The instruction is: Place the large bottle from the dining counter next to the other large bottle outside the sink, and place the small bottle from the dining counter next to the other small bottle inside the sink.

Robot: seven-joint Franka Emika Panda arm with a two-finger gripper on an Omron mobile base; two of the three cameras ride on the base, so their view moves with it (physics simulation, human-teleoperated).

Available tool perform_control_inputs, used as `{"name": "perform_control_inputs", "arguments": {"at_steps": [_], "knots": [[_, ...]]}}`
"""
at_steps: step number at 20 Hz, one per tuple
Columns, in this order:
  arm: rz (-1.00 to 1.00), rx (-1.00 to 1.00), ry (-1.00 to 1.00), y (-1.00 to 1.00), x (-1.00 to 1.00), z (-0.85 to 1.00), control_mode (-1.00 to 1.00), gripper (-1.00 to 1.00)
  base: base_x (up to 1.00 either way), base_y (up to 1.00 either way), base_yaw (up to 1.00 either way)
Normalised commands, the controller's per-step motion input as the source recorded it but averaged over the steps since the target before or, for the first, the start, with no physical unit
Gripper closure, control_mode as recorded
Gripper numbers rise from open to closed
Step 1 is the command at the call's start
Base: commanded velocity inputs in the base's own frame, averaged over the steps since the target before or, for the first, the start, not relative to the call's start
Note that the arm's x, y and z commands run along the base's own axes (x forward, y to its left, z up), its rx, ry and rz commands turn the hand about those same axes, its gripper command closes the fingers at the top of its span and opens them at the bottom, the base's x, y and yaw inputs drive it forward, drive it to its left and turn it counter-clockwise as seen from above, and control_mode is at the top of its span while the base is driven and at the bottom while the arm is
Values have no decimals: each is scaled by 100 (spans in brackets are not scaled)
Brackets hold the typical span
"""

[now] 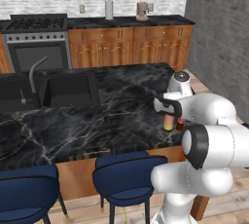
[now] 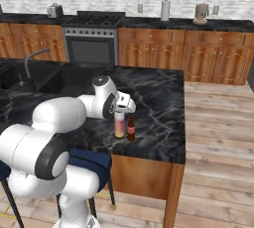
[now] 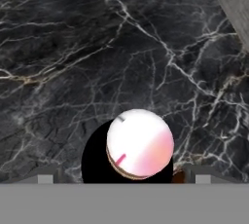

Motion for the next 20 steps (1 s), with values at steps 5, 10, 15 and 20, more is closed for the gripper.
{"name": "perform_control_inputs", "arguments": {"at_steps": [5, 10, 15, 20], "knots": [[0, 0, 0, 0, 5, 0, -100, 100, 0, 0, 0], [0, 0, 0, 0, 0, 0, -100, 100, 0, 0, 0], [0, 0, -1, 0, -5, 0, -100, 100, 0, 0, 0], [0, 0, -8, 0, -25, 12, -100, 100, 0, 0, 0]]}}
